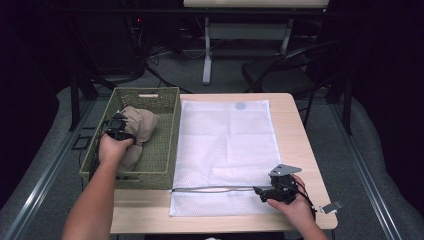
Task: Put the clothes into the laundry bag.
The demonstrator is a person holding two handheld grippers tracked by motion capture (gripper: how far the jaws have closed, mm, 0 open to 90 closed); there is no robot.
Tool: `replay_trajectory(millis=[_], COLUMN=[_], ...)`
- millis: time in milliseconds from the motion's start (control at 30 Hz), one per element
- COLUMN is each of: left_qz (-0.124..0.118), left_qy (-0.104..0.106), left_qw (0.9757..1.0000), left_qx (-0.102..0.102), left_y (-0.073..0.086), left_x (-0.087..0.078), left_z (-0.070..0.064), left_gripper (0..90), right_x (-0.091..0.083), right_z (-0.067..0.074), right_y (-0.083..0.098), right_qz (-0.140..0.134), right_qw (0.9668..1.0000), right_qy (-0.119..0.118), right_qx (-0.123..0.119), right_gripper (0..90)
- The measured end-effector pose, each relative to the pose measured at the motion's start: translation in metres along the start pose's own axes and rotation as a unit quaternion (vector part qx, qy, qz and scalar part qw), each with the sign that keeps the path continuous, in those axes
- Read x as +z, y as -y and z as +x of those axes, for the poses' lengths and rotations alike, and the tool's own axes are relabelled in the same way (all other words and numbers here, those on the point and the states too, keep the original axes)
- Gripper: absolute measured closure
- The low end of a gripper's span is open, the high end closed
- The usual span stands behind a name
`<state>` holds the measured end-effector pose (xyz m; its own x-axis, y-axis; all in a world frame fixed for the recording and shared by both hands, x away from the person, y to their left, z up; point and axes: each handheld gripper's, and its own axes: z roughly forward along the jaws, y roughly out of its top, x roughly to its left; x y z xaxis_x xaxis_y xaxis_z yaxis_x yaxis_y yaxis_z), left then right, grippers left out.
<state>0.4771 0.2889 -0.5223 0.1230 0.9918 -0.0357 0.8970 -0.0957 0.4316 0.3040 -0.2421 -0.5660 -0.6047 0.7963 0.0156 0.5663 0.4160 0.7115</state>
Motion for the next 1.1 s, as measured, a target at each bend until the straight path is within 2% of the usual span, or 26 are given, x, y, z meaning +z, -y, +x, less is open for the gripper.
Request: replay_trajectory(millis=[333, 567, 633, 700, 867, 900, 1100], left_qz=[-0.030, -0.043, -0.052, -0.053, -0.059, -0.066, -0.075], left_qy=[0.013, 0.016, 0.024, 0.019, 0.022, 0.025, 0.024], left_qw=[0.9994, 0.9985, 0.9980, 0.9978, 0.9969, 0.9964, 0.9953], left_qx=[0.010, 0.031, 0.026, 0.035, 0.047, 0.047, 0.056], left_y=[-0.008, -0.014, -0.014, -0.015, -0.018, -0.018, -0.021], left_x=[-0.022, -0.039, -0.043, -0.047, -0.058, -0.060, -0.071], left_z=[-0.004, -0.012, -0.013, -0.014, -0.017, -0.018, -0.021], left_gripper=[55.1, 55.0, 55.0, 55.0, 55.0, 55.0, 55.0], right_x=[-0.001, -0.001, -0.002, -0.002, -0.005, -0.005, -0.005], right_z=[-0.001, 0.000, 0.000, -0.001, -0.002, -0.003, -0.001], right_y=[0.000, -0.001, -0.001, -0.001, -0.001, -0.001, -0.001], right_qz=[0.001, 0.000, -0.004, -0.010, -0.018, -0.018, -0.024], right_qw=[1.0000, 1.0000, 1.0000, 0.9999, 0.9996, 0.9996, 0.9994], right_qy=[0.002, 0.003, 0.008, 0.012, 0.023, 0.023, 0.022], right_qx=[0.000, 0.001, 0.001, 0.001, -0.002, -0.001, -0.010], right_gripper=[18.8, 18.8, 18.9, 19.7, 22.2, 22.4, 24.2])
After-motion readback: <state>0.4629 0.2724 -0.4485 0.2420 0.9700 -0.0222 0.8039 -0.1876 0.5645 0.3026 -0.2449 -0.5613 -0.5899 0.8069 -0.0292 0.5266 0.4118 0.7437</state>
